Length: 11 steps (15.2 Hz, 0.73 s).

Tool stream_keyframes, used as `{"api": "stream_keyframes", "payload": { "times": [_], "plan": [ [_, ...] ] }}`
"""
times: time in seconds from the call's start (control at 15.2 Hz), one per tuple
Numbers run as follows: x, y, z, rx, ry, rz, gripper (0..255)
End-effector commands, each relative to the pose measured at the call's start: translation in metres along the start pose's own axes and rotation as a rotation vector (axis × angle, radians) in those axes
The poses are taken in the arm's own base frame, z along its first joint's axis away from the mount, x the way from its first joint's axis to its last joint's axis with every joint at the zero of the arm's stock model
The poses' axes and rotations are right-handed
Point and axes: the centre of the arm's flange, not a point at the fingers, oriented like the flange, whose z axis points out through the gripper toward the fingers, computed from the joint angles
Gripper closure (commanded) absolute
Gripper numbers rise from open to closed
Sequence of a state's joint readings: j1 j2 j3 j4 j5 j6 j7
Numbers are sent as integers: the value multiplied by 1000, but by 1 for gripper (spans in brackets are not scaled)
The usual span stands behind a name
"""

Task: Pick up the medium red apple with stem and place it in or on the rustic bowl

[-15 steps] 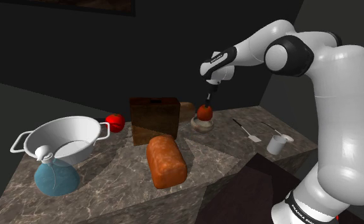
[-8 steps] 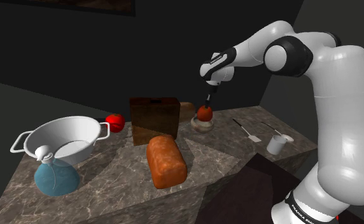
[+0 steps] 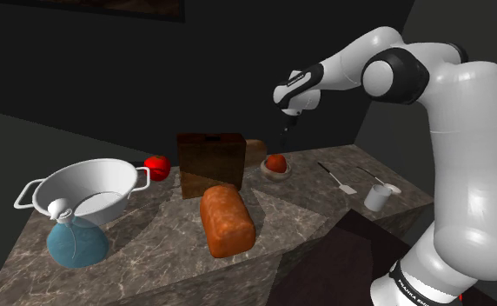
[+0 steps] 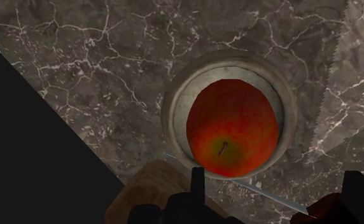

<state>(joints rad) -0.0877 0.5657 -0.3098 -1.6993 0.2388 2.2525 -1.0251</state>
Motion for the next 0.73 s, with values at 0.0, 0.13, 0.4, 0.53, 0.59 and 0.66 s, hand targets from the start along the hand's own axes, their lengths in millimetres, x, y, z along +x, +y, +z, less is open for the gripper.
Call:
{"api": "stream_keyframes", "payload": {
  "times": [0.0, 0.13, 0.4, 0.53, 0.59, 0.66],
  "plan": [
    [0, 1, -21, 0, 0, 0, 0],
    [0, 1, -44, 0, 0, 0, 0],
    [0, 1, -44, 0, 0, 0, 0],
    [0, 1, -44, 0, 0, 0, 0],
    [0, 1, -44, 0, 0, 0, 0],
    [0, 1, -44, 0, 0, 0, 0]
  ]
}}
